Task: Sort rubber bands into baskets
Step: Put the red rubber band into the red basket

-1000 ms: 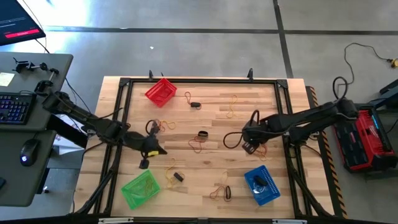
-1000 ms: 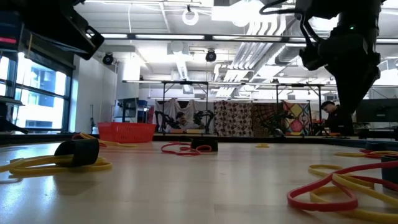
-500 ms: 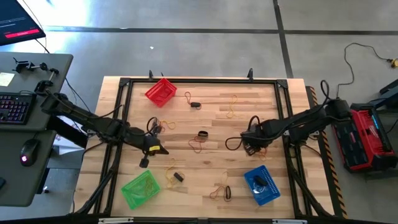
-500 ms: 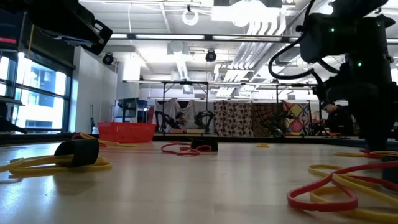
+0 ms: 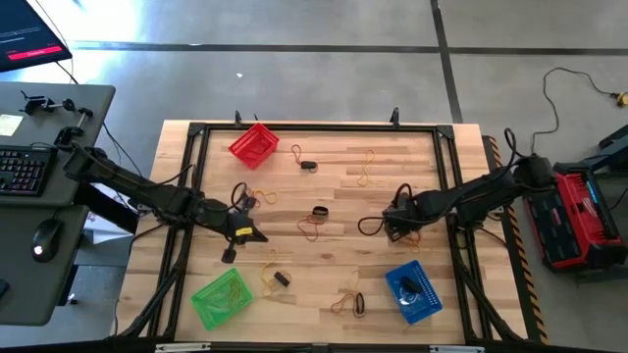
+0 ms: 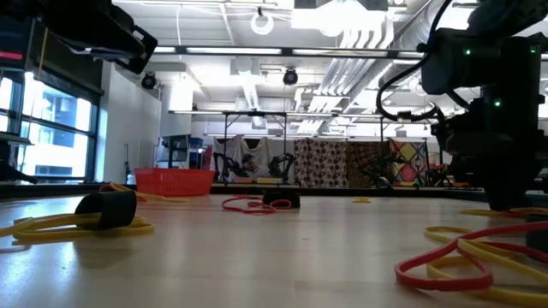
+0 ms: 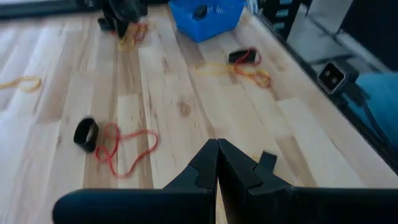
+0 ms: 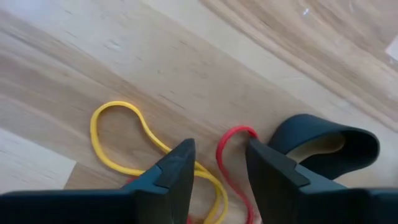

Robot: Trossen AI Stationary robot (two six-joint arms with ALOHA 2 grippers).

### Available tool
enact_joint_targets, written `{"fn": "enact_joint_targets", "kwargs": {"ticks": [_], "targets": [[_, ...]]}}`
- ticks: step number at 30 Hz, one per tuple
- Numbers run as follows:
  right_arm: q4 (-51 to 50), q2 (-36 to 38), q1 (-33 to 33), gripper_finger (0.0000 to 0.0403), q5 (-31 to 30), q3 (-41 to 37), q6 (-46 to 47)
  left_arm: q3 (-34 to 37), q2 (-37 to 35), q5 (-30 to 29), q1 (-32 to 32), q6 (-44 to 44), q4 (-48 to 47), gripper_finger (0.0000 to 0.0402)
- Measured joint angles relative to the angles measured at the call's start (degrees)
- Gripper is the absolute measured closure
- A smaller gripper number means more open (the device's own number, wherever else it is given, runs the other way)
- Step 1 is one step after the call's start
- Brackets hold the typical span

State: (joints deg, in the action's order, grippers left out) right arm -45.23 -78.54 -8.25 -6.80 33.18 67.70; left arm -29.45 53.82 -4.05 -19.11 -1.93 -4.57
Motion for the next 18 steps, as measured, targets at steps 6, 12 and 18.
{"fn": "enact_joint_targets", "kwargs": {"ticks": [6,12,18], "targets": [[0.52,-0.07,-0.02,0.0323,-0.62,-0.10,-1.82,8.26,-0.11,2.32,1.67,-1.80,13.94,0.0401],[0.88,0.44,-0.04,0.0397,-0.68,-0.07,-3.31,12.02,-0.12,2.22,4.13,-3.37,18.25,0.0401],[-0.72,0.85,0.05,0.0393,-2.19,3.63,-6.22,12.02,-0.15,2.06,6.52,-0.41,20.54,0.0401]]}}
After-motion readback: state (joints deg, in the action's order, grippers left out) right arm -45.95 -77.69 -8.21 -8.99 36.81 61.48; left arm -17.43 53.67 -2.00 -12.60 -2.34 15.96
